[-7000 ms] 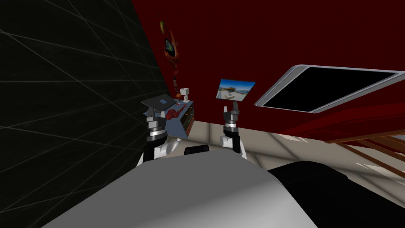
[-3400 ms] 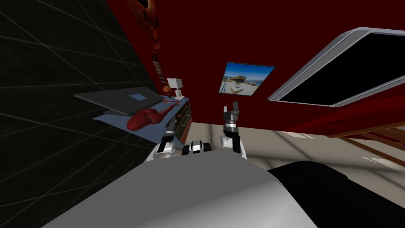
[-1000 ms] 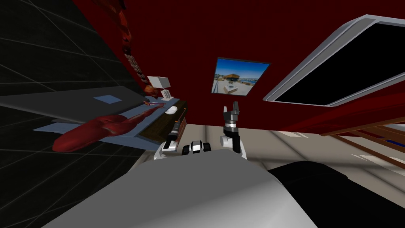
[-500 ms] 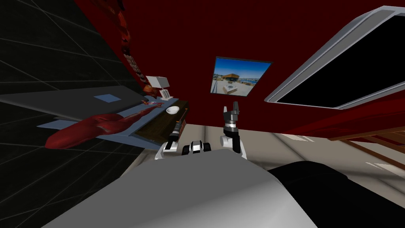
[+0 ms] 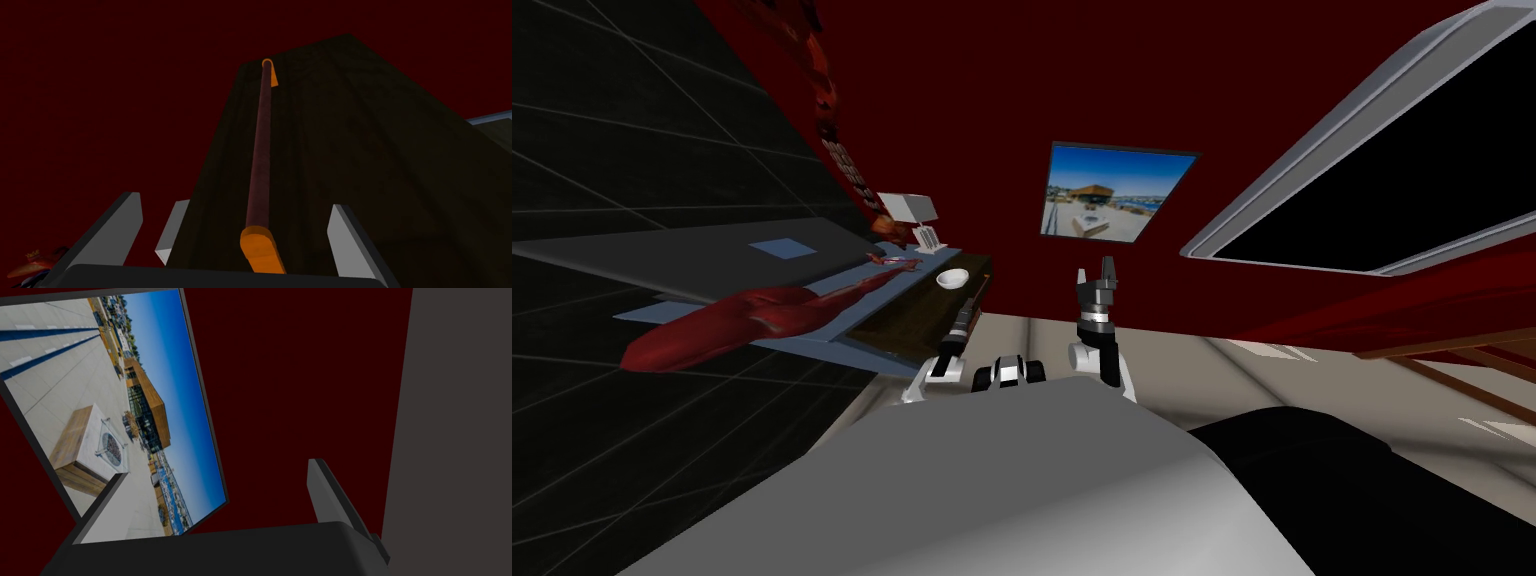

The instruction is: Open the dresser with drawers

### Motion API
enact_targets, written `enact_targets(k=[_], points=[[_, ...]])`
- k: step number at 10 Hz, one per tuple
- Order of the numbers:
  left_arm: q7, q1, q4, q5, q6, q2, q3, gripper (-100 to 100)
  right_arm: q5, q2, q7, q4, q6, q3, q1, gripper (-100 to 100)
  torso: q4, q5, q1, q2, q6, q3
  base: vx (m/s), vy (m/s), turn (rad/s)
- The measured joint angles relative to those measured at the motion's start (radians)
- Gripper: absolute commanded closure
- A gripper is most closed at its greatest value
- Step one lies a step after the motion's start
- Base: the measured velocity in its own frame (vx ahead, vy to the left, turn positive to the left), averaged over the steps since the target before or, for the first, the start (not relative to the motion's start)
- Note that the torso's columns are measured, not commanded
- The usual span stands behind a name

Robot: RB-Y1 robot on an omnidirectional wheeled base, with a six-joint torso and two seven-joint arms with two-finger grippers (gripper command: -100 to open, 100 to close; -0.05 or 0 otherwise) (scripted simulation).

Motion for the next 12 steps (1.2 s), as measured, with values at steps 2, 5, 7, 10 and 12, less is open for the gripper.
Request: enact_targets(k=[2,5,7,10,12], points=[[0.005,-0.003,-0.041,-0.003,0.050,0.003,-0.007,-100,0.000,0.000,0.000,0.000,0.000,0.000,0.000,0,0.000,-0.002,-0.004,-0.002,-0.001,-0.001,-0.020,0.027,-0.019],[0.013,0.002,-0.107,-0.009,0.118,0.008,-0.017,-100,0.000,0.000,0.000,0.000,0.000,0.000,0.000,0,0.002,-0.003,-0.007,0.000,0.000,-0.001,-0.017,0.013,-0.025],[0.020,0.001,-0.141,-0.012,0.170,0.011,-0.022,-100,0.000,0.000,0.000,0.000,0.000,0.000,0.000,0,0.006,-0.005,-0.009,0.003,0.001,0.001,-0.012,0.008,-0.016],[0.022,0.002,-0.139,-0.012,0.180,0.012,-0.023,0,0.000,0.000,0.000,0.000,0.000,0.000,0.000,0,0.002,-0.003,-0.007,0.002,-0.001,0.001,0.004,0.001,-0.004],[0.022,0.003,-0.137,-0.012,0.181,0.012,-0.023,0,0.000,0.000,0.000,0.000,0.000,0.000,0.000,0,0.001,-0.002,-0.006,0.001,-0.001,0.000,0.000,0.000,0.000]])
